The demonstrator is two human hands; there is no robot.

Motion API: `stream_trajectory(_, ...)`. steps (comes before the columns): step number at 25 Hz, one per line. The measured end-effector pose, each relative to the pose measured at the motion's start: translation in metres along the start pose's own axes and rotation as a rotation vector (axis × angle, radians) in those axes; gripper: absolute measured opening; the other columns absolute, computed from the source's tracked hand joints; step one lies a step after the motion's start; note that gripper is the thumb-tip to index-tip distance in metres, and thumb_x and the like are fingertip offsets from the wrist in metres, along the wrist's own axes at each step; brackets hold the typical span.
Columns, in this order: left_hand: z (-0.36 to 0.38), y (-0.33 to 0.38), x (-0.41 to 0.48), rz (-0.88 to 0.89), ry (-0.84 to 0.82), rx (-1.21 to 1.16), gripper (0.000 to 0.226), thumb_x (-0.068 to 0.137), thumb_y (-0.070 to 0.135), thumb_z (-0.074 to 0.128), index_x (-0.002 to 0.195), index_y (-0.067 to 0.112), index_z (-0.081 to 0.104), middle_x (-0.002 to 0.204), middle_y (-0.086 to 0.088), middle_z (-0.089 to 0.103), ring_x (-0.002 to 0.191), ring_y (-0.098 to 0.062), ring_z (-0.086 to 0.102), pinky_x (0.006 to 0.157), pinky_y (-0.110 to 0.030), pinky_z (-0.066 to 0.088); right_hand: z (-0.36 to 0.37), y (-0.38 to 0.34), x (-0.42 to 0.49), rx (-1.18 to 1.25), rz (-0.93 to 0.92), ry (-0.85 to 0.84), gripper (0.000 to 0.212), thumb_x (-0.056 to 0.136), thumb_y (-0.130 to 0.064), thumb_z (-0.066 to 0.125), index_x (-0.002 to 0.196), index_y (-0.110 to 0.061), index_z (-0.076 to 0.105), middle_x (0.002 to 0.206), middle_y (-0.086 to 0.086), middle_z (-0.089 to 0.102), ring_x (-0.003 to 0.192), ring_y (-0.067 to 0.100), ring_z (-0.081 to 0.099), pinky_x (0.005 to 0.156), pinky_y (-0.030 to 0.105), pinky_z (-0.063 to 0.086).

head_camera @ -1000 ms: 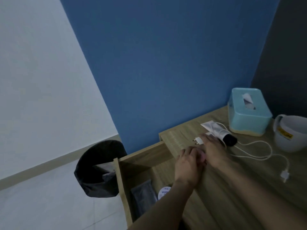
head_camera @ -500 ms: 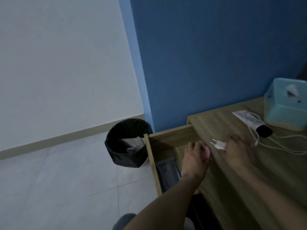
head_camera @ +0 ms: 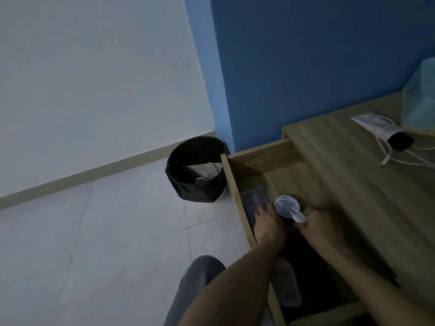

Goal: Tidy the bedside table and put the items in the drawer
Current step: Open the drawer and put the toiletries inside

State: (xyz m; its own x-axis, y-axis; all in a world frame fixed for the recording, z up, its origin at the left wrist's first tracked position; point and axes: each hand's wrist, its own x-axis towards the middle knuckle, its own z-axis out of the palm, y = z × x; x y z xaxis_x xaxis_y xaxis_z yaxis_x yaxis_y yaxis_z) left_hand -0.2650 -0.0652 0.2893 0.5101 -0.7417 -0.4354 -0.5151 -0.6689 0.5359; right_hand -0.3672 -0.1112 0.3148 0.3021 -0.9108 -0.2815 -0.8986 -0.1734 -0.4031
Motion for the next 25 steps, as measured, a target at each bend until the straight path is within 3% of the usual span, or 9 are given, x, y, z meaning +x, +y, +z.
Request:
stream_trajectory(4,0.006,-0.007,0.012,-0.066,-0.034,-0.026,0.060,0.092,0.007,0.049,0.145,0.014,0.021,0.151,-0.016,0.023,0.134,-0.030,0.037,0.108,-0.039,0.038,0.025,-0.004,0.017,-0.004,0.002,-0.114,0.038,0.087,-0.031,0.056,0.120,-0.012,0.052,0.119,0.012,0.058,0.101,0.024,0.059,0.072,0.030,0.046)
stream_trajectory(8,0.010,-0.007,0.017,-0.054,-0.018,-0.032,0.057,0.090,0.001,0.045,0.143,0.007,0.024,0.147,-0.024,0.026,0.131,-0.040,0.036,0.108,-0.043,0.035,0.035,-0.004,0.024,0.072,-0.049,-0.100,0.045,0.085,-0.028,0.057,0.125,-0.011,0.046,0.128,0.014,0.051,0.107,0.026,0.055,0.082,0.032,0.048)
stream_trajectory(12,0.006,-0.006,0.019,-0.056,-0.028,-0.008,0.063,0.086,0.011,0.058,0.139,0.021,0.025,0.147,-0.017,0.025,0.134,-0.033,0.033,0.107,-0.045,0.038,0.035,-0.005,0.025,0.109,-0.051,-0.122,0.054,0.080,-0.029,0.064,0.127,-0.009,0.046,0.132,0.017,0.050,0.116,0.031,0.052,0.092,0.035,0.046)
stream_trajectory(14,-0.003,0.001,0.015,-0.018,0.024,-0.042,0.068,0.082,0.018,0.066,0.138,0.021,0.028,0.147,-0.013,0.025,0.137,-0.031,0.029,0.108,-0.043,0.036,0.027,-0.011,0.025,0.138,-0.093,-0.127,0.055,0.077,-0.020,0.067,0.127,-0.007,0.048,0.133,0.017,0.050,0.119,0.030,0.050,0.095,0.033,0.044)
stream_trajectory(18,-0.026,0.040,0.018,0.230,0.267,-0.212,0.038,0.083,0.008,0.055,0.118,0.019,0.046,0.128,-0.004,0.044,0.119,-0.021,0.045,0.100,-0.037,0.044,-0.031,-0.032,0.030,0.404,-0.233,0.153,0.035,0.077,0.000,0.060,0.111,-0.005,0.059,0.107,0.010,0.067,0.094,0.018,0.060,0.077,0.022,0.043)
stream_trajectory(20,-0.031,0.076,0.020,0.351,0.318,-0.248,0.040,0.081,-0.002,0.048,0.117,0.018,0.049,0.124,-0.003,0.046,0.115,-0.018,0.046,0.097,-0.033,0.045,-0.074,-0.027,0.037,0.449,-0.267,0.379,0.029,0.079,0.002,0.054,0.103,-0.010,0.062,0.094,0.003,0.067,0.086,0.015,0.061,0.076,0.023,0.046)
stream_trajectory(22,-0.029,0.112,0.022,0.464,0.302,-0.250,0.046,0.079,-0.006,0.045,0.117,0.017,0.050,0.124,-0.003,0.045,0.114,-0.018,0.047,0.092,-0.027,0.043,-0.109,-0.008,0.047,0.458,-0.257,0.553,0.027,0.077,0.004,0.053,0.098,-0.009,0.063,0.089,0.003,0.066,0.083,0.019,0.063,0.076,0.029,0.050)
stream_trajectory(25,-0.017,0.159,0.025,0.586,0.169,-0.209,0.049,0.080,-0.003,0.047,0.124,0.019,0.047,0.132,-0.002,0.040,0.114,-0.022,0.050,0.094,-0.031,0.044,-0.143,0.040,0.062,0.391,-0.159,0.687,0.027,0.076,0.004,0.055,0.100,-0.004,0.063,0.099,0.014,0.067,0.093,0.030,0.062,0.081,0.033,0.047)
